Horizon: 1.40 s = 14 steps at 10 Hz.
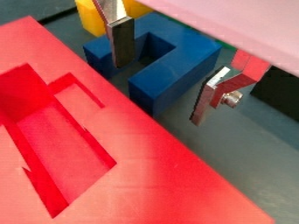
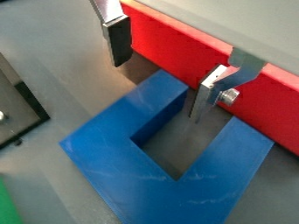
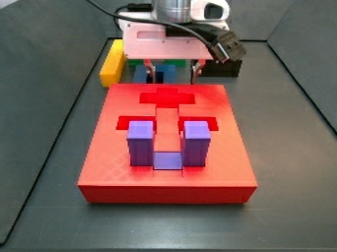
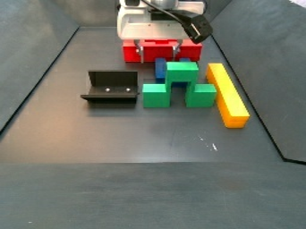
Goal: Pick up the blue object. Move up. Place the blue object on the fixture. Regrasp the blue object. Move to above the board. Insert the blue object.
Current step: Pick up the blue object.
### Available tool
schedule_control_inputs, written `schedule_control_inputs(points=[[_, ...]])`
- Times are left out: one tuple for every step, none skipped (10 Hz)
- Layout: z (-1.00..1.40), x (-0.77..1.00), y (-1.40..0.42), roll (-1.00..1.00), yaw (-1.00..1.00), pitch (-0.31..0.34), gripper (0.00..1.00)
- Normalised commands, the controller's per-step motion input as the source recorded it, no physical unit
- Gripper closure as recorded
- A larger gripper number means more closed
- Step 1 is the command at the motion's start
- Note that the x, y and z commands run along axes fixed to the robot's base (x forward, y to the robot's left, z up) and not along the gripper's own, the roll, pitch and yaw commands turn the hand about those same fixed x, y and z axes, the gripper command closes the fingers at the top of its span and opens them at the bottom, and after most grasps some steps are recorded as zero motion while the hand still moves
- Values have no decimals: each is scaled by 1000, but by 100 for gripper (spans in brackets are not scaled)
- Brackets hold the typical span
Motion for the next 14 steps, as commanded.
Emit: schedule_control_inputs(points=[[-297,0,0,33,37,0,0],[-169,0,0,40,40,3,0],[0,0,0,9,0,0,0],[0,0,0,0,0,0,0],[0,0,0,0,0,0,100],[0,0,0,0,0,0,100],[0,0,0,0,0,0,100],[0,0,0,0,0,0,100],[0,0,0,0,0,0,100],[0,0,0,0,0,0,100],[0,0,0,0,0,0,100],[0,0,0,0,0,0,100],[0,0,0,0,0,0,100],[0,0,0,0,0,0,100]])
